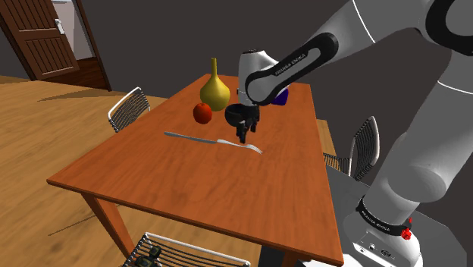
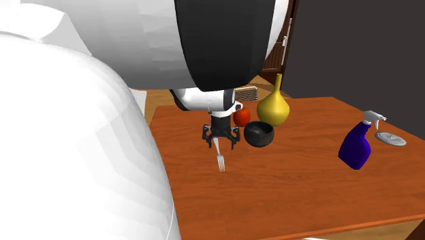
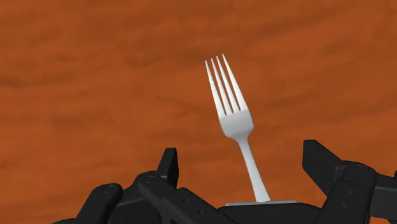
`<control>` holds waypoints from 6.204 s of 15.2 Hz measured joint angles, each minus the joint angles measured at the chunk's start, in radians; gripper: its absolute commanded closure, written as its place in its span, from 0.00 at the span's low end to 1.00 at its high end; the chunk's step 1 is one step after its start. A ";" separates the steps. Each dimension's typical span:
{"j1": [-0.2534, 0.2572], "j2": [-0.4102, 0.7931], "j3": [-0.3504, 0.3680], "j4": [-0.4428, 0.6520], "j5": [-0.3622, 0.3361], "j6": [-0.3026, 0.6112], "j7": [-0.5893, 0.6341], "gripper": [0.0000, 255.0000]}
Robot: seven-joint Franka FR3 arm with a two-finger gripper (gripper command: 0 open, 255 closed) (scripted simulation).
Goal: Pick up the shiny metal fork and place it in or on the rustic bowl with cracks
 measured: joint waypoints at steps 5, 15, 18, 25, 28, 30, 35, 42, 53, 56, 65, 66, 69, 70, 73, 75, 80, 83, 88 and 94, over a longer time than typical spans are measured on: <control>0.005 0.069 0.005 -0.003 -0.017 0.066 0.004 0.00; 0.005 0.114 0.003 -0.020 -0.029 0.127 0.013 0.00; 0.005 0.114 0.003 -0.020 -0.029 0.127 0.013 1.00; 0.005 0.114 0.003 -0.020 -0.029 0.127 0.013 1.00; 0.005 0.101 0.004 -0.015 -0.026 0.110 0.011 1.00; 0.004 0.083 0.004 -0.010 -0.021 0.087 0.007 1.00; 0.004 0.040 0.005 0.011 -0.009 0.024 -0.002 1.00; 0.004 -0.017 0.004 0.052 0.004 -0.073 -0.017 1.00; 0.005 -0.081 0.004 0.133 0.017 -0.218 -0.028 1.00; 0.006 -0.093 0.004 0.163 0.019 -0.260 -0.029 1.00; -0.041 0.023 -0.047 0.322 0.004 -0.300 -0.120 1.00; -0.049 0.053 -0.055 0.352 0.003 -0.299 -0.136 1.00; -0.073 0.127 -0.078 0.437 0.001 -0.308 -0.183 1.00; -0.084 0.167 -0.087 0.486 0.000 -0.317 -0.204 1.00; -0.108 0.251 -0.104 0.587 0.003 -0.332 -0.246 1.00; -0.128 0.329 -0.116 0.693 0.006 -0.358 -0.280 1.00; -0.138 0.381 -0.121 0.706 0.007 -0.320 -0.294 1.00; -0.139 0.395 -0.122 0.687 0.006 -0.286 -0.295 1.00; -0.138 0.398 -0.121 0.671 0.006 -0.267 -0.292 1.00; -0.138 0.398 -0.121 0.671 0.006 -0.266 -0.292 0.00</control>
